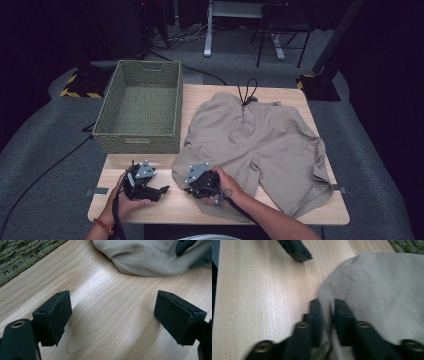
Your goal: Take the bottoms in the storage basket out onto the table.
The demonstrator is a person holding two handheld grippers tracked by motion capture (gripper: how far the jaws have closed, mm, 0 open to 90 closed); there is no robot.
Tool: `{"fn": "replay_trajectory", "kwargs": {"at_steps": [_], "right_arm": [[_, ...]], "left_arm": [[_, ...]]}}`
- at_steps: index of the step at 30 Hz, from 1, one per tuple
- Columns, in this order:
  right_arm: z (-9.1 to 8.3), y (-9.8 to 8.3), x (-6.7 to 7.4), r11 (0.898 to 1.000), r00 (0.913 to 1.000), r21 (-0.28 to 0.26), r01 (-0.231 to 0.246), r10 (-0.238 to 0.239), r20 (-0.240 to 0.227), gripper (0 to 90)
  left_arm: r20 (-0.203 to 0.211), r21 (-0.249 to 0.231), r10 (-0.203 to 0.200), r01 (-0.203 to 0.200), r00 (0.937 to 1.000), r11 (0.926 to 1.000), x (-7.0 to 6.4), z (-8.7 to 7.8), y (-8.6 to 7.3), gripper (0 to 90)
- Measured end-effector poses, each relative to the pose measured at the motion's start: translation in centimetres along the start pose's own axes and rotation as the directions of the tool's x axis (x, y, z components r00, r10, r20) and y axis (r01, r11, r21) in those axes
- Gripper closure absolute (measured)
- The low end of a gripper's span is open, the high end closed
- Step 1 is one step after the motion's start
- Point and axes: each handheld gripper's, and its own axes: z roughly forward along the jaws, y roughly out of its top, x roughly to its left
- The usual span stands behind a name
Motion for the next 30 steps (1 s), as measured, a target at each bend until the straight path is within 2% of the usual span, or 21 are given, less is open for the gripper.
{"fn": "replay_trajectory", "kwargs": {"at_steps": [2, 5, 8, 10, 11, 12, 13, 14, 15, 16, 17, 18, 20, 22, 23, 24, 25, 26, 28, 29, 30], "right_arm": [[-0.6, -0.2, -0.5, 1.000, 0.9998, -0.018, -0.022, 0.022, -0.004, 88.0], [-2.7, -0.4, -1.4, 0.995, 0.9989, -0.094, -0.047, 0.047, 0.002, 88.9], [-6.1, -1.3, -3.2, 0.974, 0.9892, -0.190, -0.125, 0.137, 0.052, 89.0], [-7.7, -2.2, -4.5, 0.958, 0.9760, -0.230, -0.172, 0.198, 0.091, 88.9], [-8.7, -3.0, -5.6, 0.949, 0.9635, -0.237, -0.209, 0.241, 0.115, 88.5], [-9.1, -3.5, -6.3, 0.945, 0.9555, -0.235, -0.227, 0.263, 0.134, 88.2], [-9.6, -4.2, -7.3, 0.940, 0.9402, -0.232, -0.251, 0.294, 0.173, 87.8], [-9.9, -5.3, -8.5, 0.931, 0.9156, -0.219, -0.292, 0.338, 0.218, 85.7], [-10.1, -6.2, -9.5, 0.916, 0.8932, -0.211, -0.340, 0.385, 0.232, 84.3], [-10.2, -6.9, -10.2, 0.908, 0.8782, -0.201, -0.369, 0.411, 0.245, 83.4], [-10.1, -7.8, -11.0, 0.902, 0.8581, -0.173, -0.395, 0.430, 0.281, 79.4], [-10.1, -8.3, -11.4, 0.904, 0.8477, -0.148, -0.400, 0.427, 0.315, 76.7], [-10.0, -9.5, -12.2, 0.902, 0.8141, -0.101, -0.419, 0.423, 0.398, 66.5], [-10.5, -10.1, -12.5, 0.886, 0.7998, -0.148, -0.440, 0.462, 0.384, 60.3], [-10.8, -9.9, -12.2, 0.890, 0.8096, -0.178, -0.419, 0.455, 0.370, 59.1], [-11.0, -9.6, -11.9, 0.897, 0.8287, -0.203, -0.392, 0.440, 0.346, 58.3], [-11.3, -8.9, -11.1, 0.911, 0.8666, -0.244, -0.331, 0.396, 0.304, 57.2], [-11.4, -8.3, -10.4, 0.921, 0.8926, -0.264, -0.286, 0.357, 0.276, 57.4], [-10.9, -7.1, -9.4, 0.935, 0.9424, -0.262, -0.237, 0.287, 0.171, 56.6], [-10.2, -6.5, -8.8, 0.950, 0.9544, -0.230, -0.209, 0.250, 0.163, 54.7], [-9.5, -6.0, -8.4, 0.965, 0.9610, -0.189, -0.181, 0.214, 0.175, 52.2]], "left_arm": [[-0.001, -0.003, -0.001, 0.001, 1.0000, 1.0000, -0.1, 0.1, 0.0, 15.5], [-0.001, -0.009, 0.000, 0.000, 1.0000, 1.0000, -0.1, 0.1, 0.0, 15.5], [-0.001, -0.011, -0.001, 0.001, 1.0000, 0.9999, -0.1, 0.1, 0.0, 15.5], [-0.002, -0.009, -0.001, 0.001, 1.0000, 1.0000, -0.1, 0.1, 0.0, 15.4], [-0.002, -0.010, -0.002, 0.002, 1.0000, 0.9999, -0.1, 0.1, 0.0, 15.5], [-0.001, -0.009, -0.002, 0.002, 1.0000, 1.0000, -0.1, 0.1, 0.0, 15.5], [-0.002, -0.008, -0.001, 0.001, 1.0000, 1.0000, -0.1, 0.1, 0.0, 15.5], [-0.001, -0.007, -0.003, 0.003, 1.0000, 1.0000, -0.2, 0.1, 0.0, 15.5], [-0.002, -0.008, -0.001, 0.001, 1.0000, 1.0000, -0.2, 0.1, 0.1, 15.4], [-0.004, -0.008, -0.001, 0.000, 1.0000, 1.0000, -0.2, 0.2, 0.1, 15.4], [-0.006, -0.006, 0.001, -0.001, 1.0000, 1.0000, -0.2, 0.2, 0.1, 15.5], [-0.004, -0.005, -0.002, 0.002, 1.0000, 1.0000, -0.3, 0.2, 0.2, 15.5], [0.001, -0.008, 0.002, -0.002, 1.0000, 1.0000, -0.4, 0.3, 0.2, 15.5], [0.002, -0.008, 0.003, -0.003, 1.0000, 1.0000, -0.4, 0.3, 0.2, 15.5], [0.000, -0.008, 0.005, -0.005, 1.0000, 1.0000, -0.4, 0.3, 0.2, 15.5], [0.000, -0.008, 0.005, -0.005, 1.0000, 1.0000, -0.4, 0.3, 0.2, 15.5], [0.002, -0.010, 0.004, -0.004, 1.0000, 0.9999, -0.4, 0.3, 0.2, 15.4], [0.002, -0.011, 0.005, -0.005, 1.0000, 0.9999, -0.4, 0.3, 0.2, 15.4], [0.003, -0.013, 0.006, -0.006, 1.0000, 0.9999, -0.4, 0.3, 0.2, 15.4], [0.001, -0.013, 0.008, -0.008, 1.0000, 0.9999, -0.4, 0.3, 0.2, 15.4], [0.003, -0.015, 0.006, -0.006, 1.0000, 0.9999, -0.4, 0.3, 0.1, 15.5]]}}
